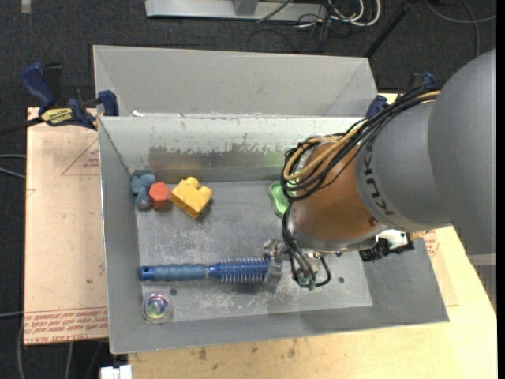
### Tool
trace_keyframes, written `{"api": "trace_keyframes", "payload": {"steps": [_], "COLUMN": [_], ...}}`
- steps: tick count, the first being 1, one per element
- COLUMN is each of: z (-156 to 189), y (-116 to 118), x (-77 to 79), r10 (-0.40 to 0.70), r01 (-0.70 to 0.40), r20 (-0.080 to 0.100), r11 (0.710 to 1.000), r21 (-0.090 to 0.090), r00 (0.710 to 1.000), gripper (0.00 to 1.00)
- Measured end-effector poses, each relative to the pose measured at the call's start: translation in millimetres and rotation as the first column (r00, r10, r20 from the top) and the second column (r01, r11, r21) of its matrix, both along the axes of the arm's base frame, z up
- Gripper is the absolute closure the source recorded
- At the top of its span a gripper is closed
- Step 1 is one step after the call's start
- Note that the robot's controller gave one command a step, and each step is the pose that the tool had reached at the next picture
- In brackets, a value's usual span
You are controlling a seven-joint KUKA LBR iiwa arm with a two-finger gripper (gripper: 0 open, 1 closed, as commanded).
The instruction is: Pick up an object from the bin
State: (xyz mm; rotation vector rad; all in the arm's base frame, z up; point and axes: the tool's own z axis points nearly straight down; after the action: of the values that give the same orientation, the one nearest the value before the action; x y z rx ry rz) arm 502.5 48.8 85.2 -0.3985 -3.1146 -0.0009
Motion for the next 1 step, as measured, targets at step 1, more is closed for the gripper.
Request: {"api": "trace_keyframes", "payload": {"steps": [1], "z": [176.1], "y": [-11.1], "x": [18.8], "r10": [0.140], "r01": [-0.140], "r20": [0.013], "r11": [0.990], "r21": [-0.002], "r00": [0.990], "gripper": [1.00]}}
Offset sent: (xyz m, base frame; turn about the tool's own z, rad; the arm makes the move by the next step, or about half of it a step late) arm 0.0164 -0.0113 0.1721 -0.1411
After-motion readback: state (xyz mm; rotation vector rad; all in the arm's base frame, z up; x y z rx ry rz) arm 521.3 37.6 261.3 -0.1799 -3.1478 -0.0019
